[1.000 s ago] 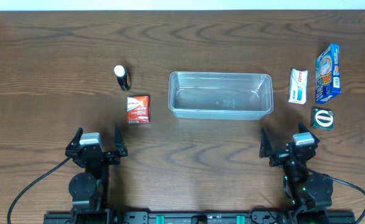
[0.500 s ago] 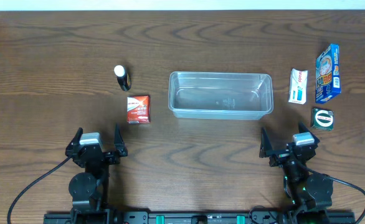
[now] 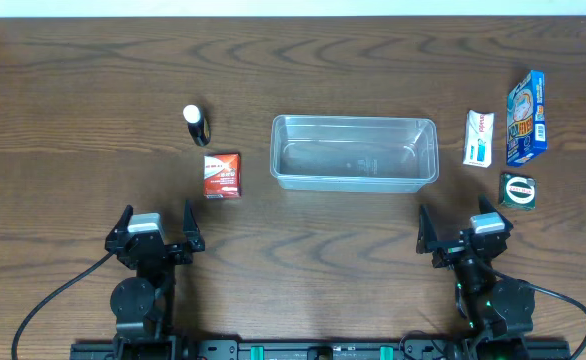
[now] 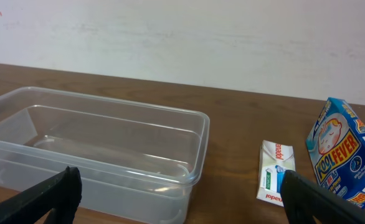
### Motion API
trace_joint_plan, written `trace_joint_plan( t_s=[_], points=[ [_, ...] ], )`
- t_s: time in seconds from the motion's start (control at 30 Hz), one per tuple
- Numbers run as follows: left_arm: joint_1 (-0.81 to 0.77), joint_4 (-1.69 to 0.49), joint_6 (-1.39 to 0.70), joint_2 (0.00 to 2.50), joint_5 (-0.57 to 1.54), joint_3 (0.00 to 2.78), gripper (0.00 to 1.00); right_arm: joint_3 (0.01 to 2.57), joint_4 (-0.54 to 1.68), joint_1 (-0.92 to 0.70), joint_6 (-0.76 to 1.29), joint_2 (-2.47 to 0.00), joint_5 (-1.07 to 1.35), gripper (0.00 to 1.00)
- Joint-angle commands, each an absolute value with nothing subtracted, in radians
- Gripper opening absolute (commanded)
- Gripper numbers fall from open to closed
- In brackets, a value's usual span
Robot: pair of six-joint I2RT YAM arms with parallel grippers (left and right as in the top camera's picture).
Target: Pack container
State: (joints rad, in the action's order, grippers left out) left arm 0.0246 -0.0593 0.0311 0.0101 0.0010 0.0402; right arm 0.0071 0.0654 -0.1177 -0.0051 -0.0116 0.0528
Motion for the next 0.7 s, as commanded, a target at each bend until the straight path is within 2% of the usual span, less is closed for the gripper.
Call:
trace_joint_plan(
  t_s=[0.0, 0.53, 0.67],
  points=[
    [0.029, -0.071, 0.044, 0.004, 0.015, 0.005, 0.98, 0.005, 0.068, -0.099, -0.016, -0.006, 0.057, 0.99],
    [0.029, -0.067, 0.058, 0.004, 0.014, 0.004, 0.98, 0.005, 0.068, -0.099, -0.016, -0.006, 0.057, 0.99],
    [0.028, -0.006, 0.048, 0.004, 0.035, 0.005, 0.98, 0.005, 0.068, -0.099, -0.016, -0.006, 0.057, 0.99]
  ],
)
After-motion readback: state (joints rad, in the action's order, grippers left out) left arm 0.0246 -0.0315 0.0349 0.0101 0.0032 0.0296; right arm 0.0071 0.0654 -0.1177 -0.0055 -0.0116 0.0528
